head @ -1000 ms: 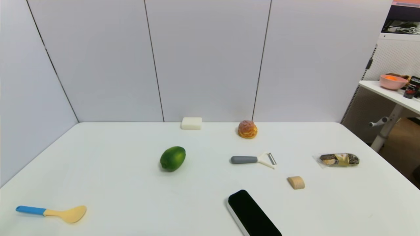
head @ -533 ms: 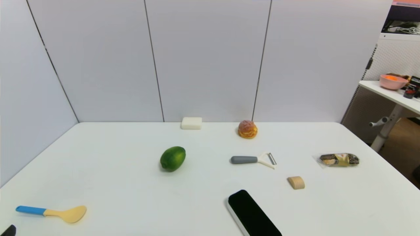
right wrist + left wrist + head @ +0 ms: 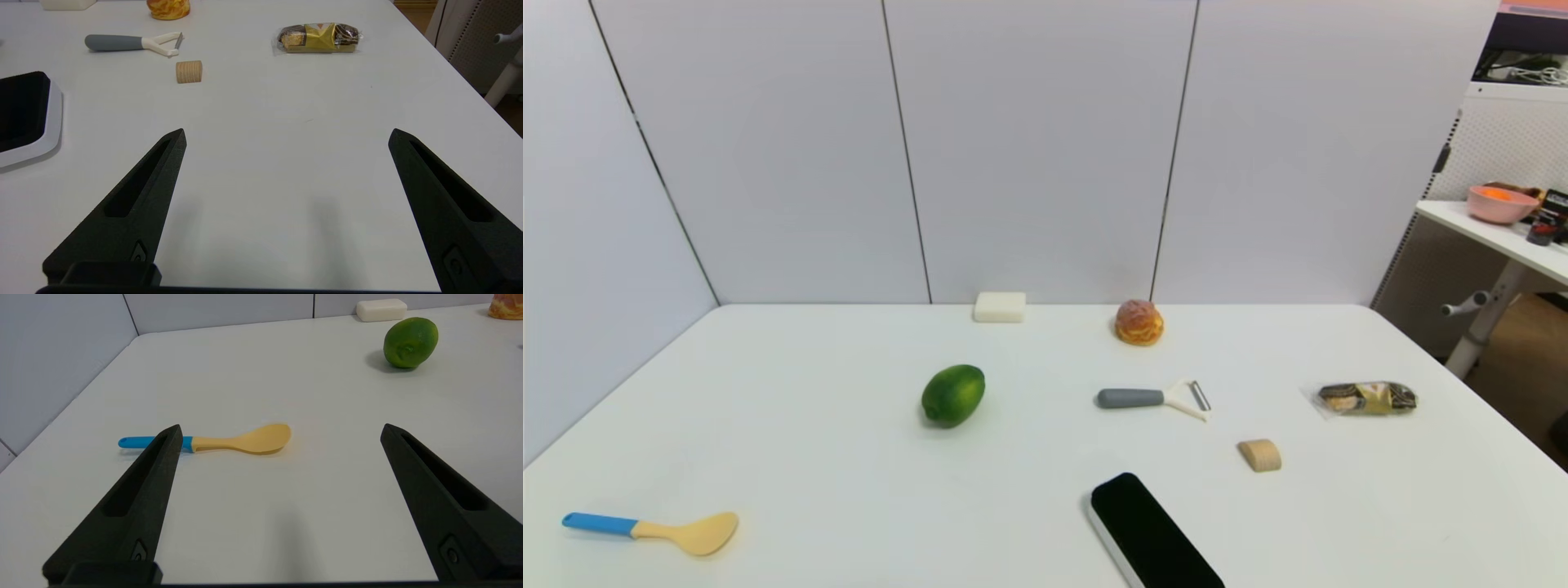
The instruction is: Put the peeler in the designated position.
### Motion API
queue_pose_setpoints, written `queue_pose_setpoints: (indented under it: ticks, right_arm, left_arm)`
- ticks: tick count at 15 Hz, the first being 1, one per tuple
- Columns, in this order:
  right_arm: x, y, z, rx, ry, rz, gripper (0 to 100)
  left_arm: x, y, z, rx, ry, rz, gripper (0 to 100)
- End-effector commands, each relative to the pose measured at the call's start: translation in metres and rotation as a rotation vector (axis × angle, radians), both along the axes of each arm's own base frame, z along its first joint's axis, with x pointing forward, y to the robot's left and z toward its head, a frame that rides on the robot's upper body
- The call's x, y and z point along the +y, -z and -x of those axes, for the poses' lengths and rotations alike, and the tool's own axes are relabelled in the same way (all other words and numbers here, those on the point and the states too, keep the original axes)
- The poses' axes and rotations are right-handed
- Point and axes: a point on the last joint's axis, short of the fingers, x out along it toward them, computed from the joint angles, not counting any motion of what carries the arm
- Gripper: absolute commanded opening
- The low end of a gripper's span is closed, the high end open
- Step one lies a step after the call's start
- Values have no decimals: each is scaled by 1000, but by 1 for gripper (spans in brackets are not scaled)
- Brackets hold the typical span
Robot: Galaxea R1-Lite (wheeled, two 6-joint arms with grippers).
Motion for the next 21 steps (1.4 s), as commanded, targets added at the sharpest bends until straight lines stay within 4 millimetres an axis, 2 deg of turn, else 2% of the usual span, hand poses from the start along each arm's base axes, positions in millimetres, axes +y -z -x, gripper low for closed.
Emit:
queue_pose_setpoints:
  ticks: [1,21]
  right_arm:
    - [0,0,0,1,0,0,100]
    - [0,0,0,1,2,-3,100]
  left_arm:
    - [0,2,0,-3,-16,69,100]
    - [0,2,0,-5,-21,79,100]
